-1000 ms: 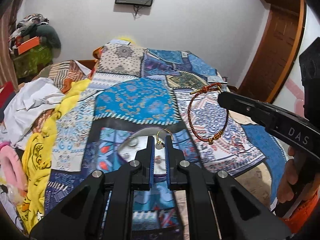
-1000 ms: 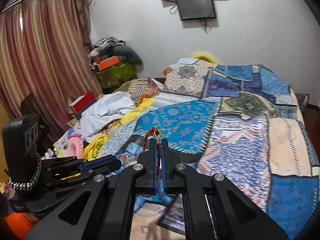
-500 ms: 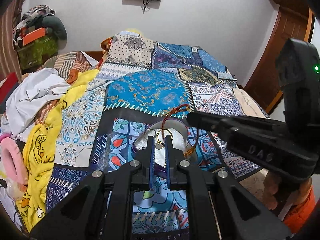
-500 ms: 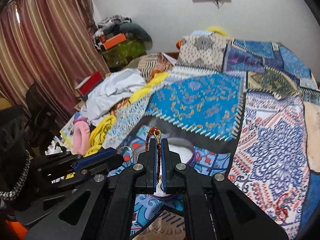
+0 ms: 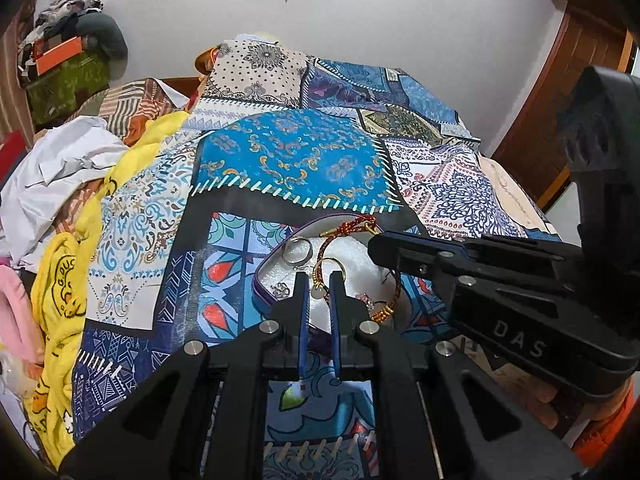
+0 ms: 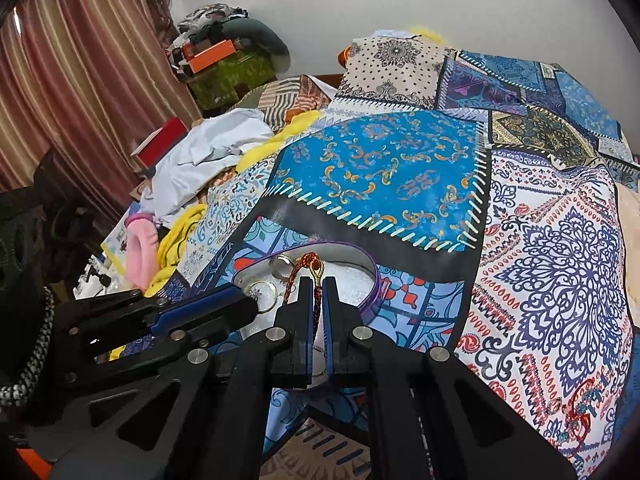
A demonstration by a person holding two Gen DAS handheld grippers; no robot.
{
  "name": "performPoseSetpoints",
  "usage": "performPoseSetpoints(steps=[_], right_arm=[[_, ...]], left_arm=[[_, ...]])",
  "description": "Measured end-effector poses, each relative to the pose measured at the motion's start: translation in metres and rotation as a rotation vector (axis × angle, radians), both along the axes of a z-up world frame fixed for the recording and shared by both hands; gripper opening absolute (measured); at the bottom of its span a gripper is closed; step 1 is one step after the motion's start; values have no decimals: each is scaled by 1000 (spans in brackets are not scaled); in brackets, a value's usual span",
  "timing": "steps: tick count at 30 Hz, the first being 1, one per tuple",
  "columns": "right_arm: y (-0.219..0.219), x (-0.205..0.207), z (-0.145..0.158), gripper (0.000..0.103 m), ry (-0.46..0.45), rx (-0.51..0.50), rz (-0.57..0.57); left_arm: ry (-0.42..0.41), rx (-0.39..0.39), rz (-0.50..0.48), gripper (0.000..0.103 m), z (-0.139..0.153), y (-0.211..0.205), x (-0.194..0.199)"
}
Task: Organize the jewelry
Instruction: 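Carry both items to the heart box and open both tools over the foam, then move both open tools back to the remaining red bracelet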
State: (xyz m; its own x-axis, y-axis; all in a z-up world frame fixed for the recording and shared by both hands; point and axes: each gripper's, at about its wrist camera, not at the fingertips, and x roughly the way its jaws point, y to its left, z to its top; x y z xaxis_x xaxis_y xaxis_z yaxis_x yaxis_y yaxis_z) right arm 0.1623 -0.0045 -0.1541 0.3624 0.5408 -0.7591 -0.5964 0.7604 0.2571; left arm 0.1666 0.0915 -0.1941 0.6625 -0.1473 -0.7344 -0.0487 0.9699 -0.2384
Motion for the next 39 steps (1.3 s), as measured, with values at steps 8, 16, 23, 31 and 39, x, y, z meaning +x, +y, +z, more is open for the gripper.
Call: performPoseSetpoints(steps=[8,16,23,31,39], right_arm=[[-1,-3,5,17,-5,-11,-2],[-12,-10,25,42,-83,-12,-44],[-31,-14,42,42,-131,-4,-74],[-77,-19,59,42,-176,13,-152],[-146,-15,78,43,-212,44,-286]], left_arm=[[2,9,-13,8,2,-4,-1],[-26,38,6,14,19,-3,-10],[-73,100,28,40,39,-11,-17],[-96,123,-8,41,54,-36,-16],[-102,131,-86,42,62,-78,-1]])
